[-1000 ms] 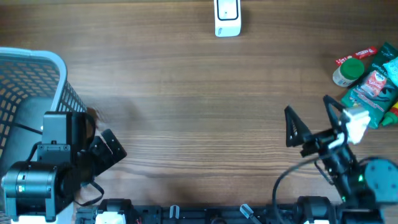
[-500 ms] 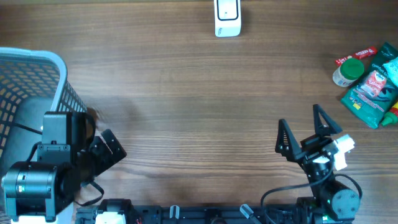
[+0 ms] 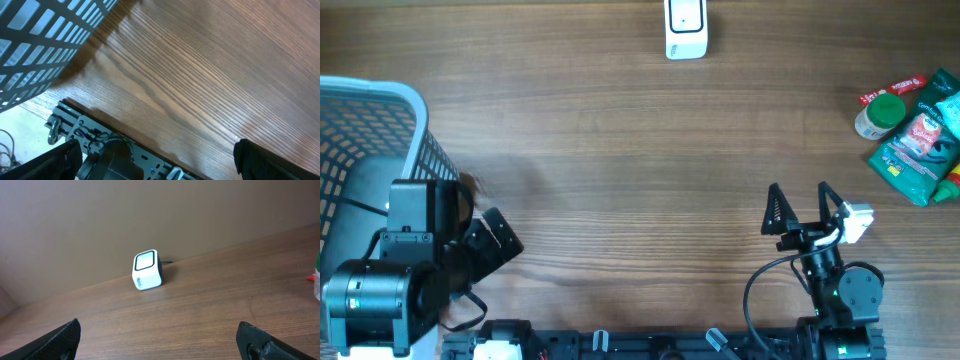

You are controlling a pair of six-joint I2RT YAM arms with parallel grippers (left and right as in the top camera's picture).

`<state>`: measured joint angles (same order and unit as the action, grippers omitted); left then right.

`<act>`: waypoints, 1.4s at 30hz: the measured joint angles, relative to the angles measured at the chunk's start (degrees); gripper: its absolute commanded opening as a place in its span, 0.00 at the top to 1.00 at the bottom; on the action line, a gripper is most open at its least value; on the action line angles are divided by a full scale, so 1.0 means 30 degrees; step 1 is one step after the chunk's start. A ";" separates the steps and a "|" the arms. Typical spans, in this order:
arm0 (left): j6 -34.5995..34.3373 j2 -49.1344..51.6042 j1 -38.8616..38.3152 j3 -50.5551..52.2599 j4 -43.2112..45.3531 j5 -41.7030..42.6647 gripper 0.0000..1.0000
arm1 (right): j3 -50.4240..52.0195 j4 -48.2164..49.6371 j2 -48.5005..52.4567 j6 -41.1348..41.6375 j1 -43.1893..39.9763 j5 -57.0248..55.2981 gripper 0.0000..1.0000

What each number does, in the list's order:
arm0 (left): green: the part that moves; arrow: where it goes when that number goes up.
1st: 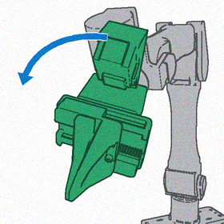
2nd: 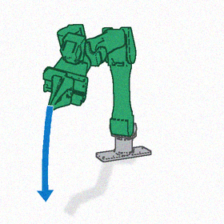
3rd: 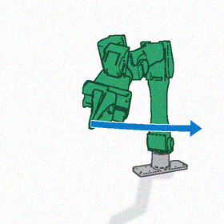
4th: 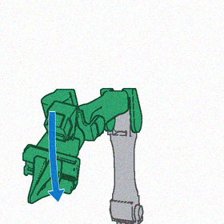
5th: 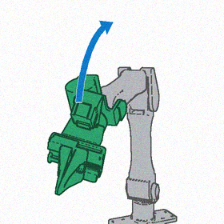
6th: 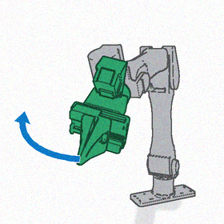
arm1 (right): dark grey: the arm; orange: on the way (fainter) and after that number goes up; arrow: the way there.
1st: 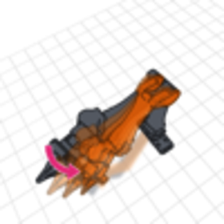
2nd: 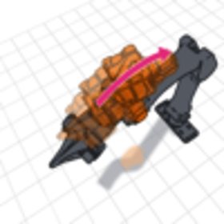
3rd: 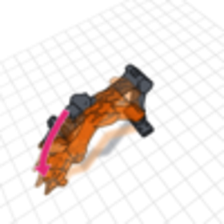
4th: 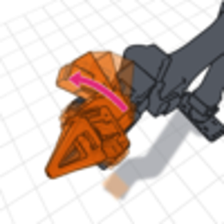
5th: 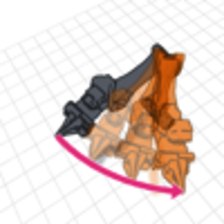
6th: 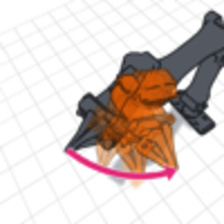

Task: Scan the item barcode

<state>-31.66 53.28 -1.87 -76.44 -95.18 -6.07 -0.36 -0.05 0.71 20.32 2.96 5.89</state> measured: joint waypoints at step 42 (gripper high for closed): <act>0.9194 -1.7500 -0.0364 2.4997 3.1875 0.2827 0.00 | 0.0000 0.0007 -0.0029 0.0000 0.0000 -0.0007 0.00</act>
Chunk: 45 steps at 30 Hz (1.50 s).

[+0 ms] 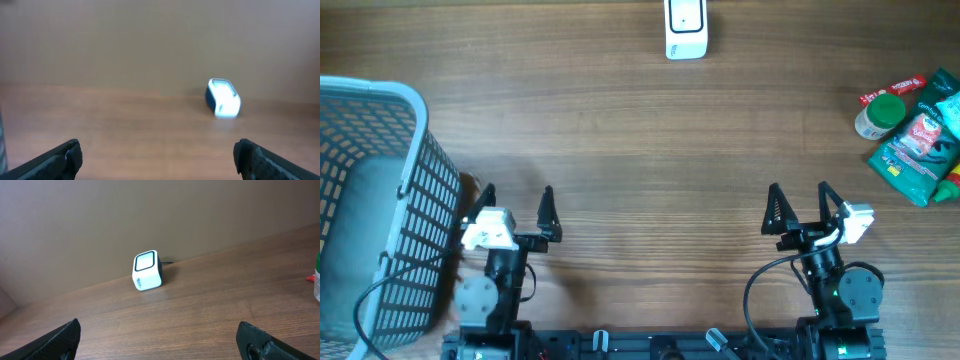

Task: Scan the item barcode

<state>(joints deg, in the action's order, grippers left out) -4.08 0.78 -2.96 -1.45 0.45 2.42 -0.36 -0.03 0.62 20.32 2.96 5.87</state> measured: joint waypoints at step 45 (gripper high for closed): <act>0.0488 0.0000 0.0000 0.0291 -0.1515 -0.0576 0.00 | 0.0000 0.0000 0.0000 -0.0007 0.0000 0.0000 0.00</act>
